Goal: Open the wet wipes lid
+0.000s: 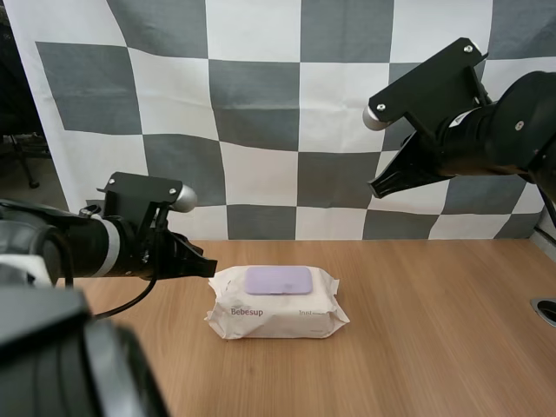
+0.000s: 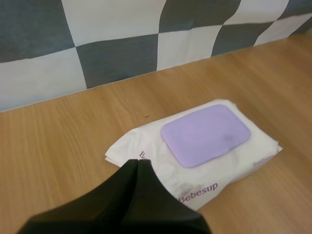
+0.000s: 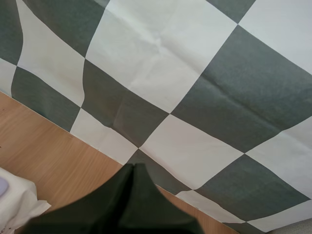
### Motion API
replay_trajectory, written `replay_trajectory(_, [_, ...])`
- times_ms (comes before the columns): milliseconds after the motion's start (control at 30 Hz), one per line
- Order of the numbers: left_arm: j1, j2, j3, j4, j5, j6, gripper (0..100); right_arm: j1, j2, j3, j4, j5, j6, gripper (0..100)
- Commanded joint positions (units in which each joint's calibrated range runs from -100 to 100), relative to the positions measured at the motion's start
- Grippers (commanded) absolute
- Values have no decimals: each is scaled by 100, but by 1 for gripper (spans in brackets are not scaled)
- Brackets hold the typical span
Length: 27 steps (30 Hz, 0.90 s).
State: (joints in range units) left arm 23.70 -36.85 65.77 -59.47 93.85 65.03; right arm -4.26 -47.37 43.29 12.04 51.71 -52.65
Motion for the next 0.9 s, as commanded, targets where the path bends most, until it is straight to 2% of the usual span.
replay_trajectory(0, [612,650,10,-161,615,701,0,4,4,-1,55,-14,1,0])
replay_trajectory(100, [606,907,21,217,615,1041,0,4,4,-1,104,38,1,0])
replay_trajectory(300, [606,966,85,252,615,1504,3,4,4,-1,221,638,1,0])
replay_trajectory(400, [606,966,434,183,615,2021,23,4,4,-1,221,814,1,0])
replay_trajectory(500, [606,966,845,-193,615,2515,60,4,4,-1,221,996,1,0])
replay_trajectory(567, [606,966,1063,-527,615,2622,77,4,4,-1,221,1141,-27,0])
replay_trajectory(600, [606,966,1161,-662,615,2750,81,4,4,-1,221,1192,-31,0])
replay_trajectory(767, [606,966,1365,-968,615,2834,75,4,4,-1,221,1490,-31,0])
replay_trajectory(867, [606,966,1365,-968,615,2834,75,4,4,-1,263,1633,-31,0])
